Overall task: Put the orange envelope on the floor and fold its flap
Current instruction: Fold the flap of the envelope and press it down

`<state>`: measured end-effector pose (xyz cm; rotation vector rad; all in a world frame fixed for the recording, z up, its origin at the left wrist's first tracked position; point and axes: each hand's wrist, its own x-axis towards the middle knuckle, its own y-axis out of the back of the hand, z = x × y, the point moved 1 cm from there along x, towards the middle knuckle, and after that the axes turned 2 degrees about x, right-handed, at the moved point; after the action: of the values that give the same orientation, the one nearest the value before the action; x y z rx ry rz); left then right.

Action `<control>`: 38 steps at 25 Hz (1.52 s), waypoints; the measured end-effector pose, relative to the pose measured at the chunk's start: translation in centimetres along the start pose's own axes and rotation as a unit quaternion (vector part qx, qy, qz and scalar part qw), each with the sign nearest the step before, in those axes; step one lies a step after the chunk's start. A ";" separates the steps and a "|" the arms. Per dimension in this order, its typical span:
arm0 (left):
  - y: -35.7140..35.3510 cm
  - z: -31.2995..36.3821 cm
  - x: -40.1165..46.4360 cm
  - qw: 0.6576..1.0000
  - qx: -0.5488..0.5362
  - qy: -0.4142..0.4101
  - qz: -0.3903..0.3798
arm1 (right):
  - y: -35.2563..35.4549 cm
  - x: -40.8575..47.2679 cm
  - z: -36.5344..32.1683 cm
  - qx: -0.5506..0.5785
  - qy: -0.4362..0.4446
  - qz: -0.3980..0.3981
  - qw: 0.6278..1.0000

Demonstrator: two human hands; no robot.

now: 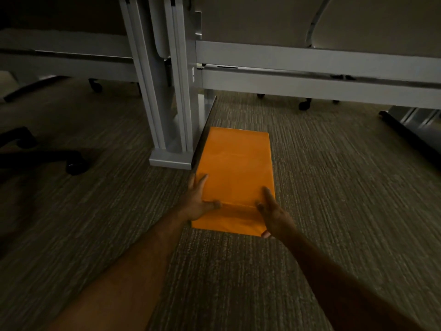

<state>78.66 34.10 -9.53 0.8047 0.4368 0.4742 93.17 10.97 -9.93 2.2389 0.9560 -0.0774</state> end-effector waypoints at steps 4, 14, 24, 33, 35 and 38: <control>0.3 0.3 0.2 0.998 -0.063 0.020 0.008 | -0.3 -0.1 -0.1 0.010 -0.012 0.014 1.000; -2.3 0.5 -1.3 0.924 -0.337 0.115 0.141 | -0.4 1.1 -0.8 0.061 -0.036 0.054 0.996; 0.9 -1.8 -0.9 0.925 -0.321 0.181 0.091 | -0.9 2.0 -1.3 0.011 -0.025 0.014 1.000; 3.7 -3.7 2.7 0.955 -0.197 0.175 0.138 | -1.6 5.3 -4.9 -0.036 0.035 -0.034 0.998; 3.7 -3.0 2.7 0.986 -0.012 0.063 0.153 | -1.5 5.2 -4.9 -0.031 0.033 -0.034 0.998; 4.5 -1.9 2.9 0.987 0.122 -0.016 0.105 | -1.4 5.3 -5.1 -0.010 0.026 -0.035 0.999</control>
<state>78.97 39.49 -7.77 1.1004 0.3866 0.6093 95.06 18.05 -8.50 2.1989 1.0593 -0.0420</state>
